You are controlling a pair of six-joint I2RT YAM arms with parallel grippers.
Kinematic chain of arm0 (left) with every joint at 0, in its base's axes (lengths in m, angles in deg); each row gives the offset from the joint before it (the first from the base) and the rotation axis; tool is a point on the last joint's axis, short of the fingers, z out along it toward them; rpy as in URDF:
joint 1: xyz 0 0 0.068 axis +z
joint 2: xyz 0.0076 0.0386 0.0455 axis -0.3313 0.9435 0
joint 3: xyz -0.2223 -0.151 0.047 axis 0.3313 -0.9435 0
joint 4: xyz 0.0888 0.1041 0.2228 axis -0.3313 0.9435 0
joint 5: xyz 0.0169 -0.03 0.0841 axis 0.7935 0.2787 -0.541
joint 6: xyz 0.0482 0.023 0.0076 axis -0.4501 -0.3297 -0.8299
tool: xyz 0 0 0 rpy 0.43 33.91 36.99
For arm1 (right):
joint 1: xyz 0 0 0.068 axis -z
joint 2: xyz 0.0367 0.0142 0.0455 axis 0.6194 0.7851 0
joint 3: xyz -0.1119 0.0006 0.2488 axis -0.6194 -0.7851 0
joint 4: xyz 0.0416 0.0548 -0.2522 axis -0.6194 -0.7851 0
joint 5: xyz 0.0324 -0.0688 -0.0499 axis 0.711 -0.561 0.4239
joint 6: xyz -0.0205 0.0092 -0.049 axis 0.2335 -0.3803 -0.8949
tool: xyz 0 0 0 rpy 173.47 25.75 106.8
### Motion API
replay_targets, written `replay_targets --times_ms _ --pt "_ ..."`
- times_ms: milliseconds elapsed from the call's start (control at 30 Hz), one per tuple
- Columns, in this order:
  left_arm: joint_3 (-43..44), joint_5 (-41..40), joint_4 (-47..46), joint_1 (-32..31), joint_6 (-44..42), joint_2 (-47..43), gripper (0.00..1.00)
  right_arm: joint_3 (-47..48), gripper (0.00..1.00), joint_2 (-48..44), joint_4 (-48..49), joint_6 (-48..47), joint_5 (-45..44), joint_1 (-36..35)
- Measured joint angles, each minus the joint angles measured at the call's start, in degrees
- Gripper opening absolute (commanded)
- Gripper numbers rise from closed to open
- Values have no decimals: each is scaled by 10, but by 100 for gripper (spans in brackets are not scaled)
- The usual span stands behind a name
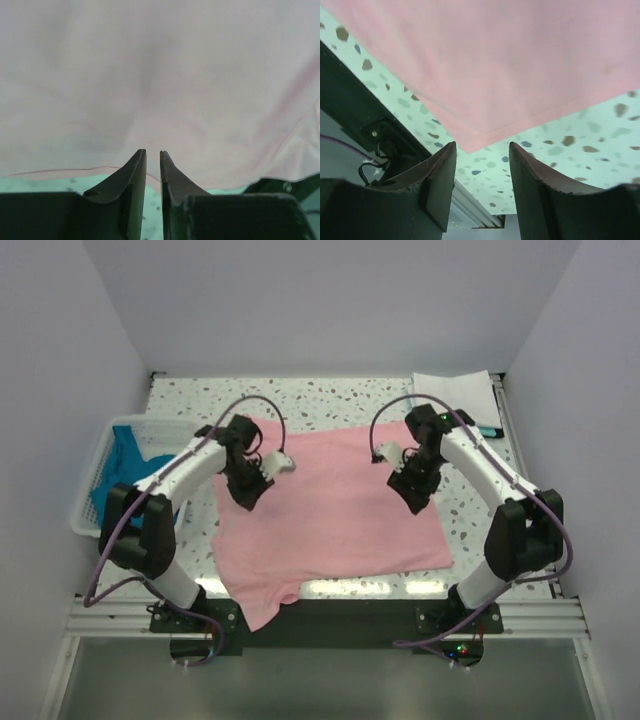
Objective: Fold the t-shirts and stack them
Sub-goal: Flatten the tshirt out, then fold the tshirt
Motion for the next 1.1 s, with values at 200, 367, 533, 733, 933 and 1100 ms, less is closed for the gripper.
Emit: replay_targets --times_ms 200,367,533,733,933,1100 --pt "194 42 -49 94 32 21 43 251 48 138 17 49 13 33" --pt "249 49 -115 117 92 47 46 477 47 335 79 116 11 62" --pt "279 55 -162 129 144 85 47 589 44 456 146 160 -6 87" --pt "301 57 -182 137 173 130 47 595 48 502 205 153 -24 94" --pt "301 57 -182 141 178 148 47 588 52 516 245 104 -44 90" --pt "301 57 -186 148 185 152 48 574 50 517 269 73 -54 89"
